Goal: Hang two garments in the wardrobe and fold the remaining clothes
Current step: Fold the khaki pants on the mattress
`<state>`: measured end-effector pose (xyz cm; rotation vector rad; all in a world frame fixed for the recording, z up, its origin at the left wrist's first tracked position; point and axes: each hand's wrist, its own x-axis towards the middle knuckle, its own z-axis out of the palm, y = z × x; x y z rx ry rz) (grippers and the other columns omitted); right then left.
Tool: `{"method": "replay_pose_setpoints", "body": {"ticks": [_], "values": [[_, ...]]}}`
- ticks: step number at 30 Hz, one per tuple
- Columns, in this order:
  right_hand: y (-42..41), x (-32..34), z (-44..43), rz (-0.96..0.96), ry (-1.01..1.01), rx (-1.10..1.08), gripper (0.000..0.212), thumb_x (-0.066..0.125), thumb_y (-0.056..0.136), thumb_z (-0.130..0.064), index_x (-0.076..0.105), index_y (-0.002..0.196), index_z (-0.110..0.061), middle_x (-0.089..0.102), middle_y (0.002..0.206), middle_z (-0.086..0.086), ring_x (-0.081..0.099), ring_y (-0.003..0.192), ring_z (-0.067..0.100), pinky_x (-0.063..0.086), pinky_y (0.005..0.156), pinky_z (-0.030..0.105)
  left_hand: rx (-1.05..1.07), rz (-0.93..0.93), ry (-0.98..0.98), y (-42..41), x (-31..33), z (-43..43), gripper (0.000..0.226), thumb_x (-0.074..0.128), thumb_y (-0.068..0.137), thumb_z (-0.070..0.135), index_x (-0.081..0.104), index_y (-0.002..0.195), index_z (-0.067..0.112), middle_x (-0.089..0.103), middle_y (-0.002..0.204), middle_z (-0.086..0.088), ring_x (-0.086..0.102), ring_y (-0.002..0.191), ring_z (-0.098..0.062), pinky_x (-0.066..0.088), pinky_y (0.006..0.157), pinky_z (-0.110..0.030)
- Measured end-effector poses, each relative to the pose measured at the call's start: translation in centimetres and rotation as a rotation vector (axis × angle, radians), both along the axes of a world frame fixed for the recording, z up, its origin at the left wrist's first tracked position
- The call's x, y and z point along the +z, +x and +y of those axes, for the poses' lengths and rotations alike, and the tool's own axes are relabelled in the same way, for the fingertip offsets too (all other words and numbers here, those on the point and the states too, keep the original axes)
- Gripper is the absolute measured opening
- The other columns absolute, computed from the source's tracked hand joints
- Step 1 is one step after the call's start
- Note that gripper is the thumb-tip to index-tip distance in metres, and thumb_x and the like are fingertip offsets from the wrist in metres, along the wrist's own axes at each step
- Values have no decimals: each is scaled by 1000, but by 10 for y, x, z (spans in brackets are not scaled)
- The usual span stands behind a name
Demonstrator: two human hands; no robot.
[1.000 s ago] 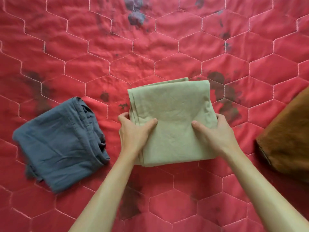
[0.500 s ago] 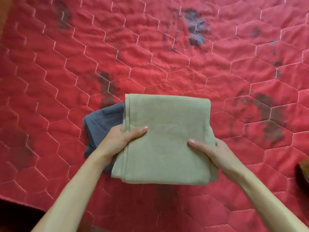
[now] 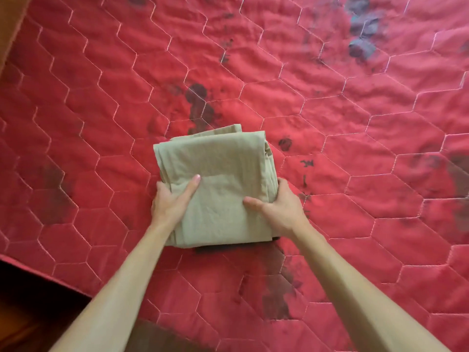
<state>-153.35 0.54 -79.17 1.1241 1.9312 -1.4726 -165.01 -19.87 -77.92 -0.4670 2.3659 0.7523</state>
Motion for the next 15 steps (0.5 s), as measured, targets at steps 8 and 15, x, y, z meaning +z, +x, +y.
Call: {"method": "replay_pose_setpoints", "body": {"ticks": [8,15], "values": [[136,12,69,-104,88,-222,57,84,66,-49,56,113,-32,69,115,-9,66,105,16,53,89,39,-357,-112,122,92,-7,74,106,61,67,81,34,141,9,48,144,-10,46,134,-30,39,110,-44],[151,28,71,242,1005,274,74,59,84,-19,32,150,1,27,159,24,28,147,36,19,119,48,-1032,806,27,142,-10,146,76,64,85,14,32,155,12,23,161,-23,20,150,-40,20,118,-61]]}}
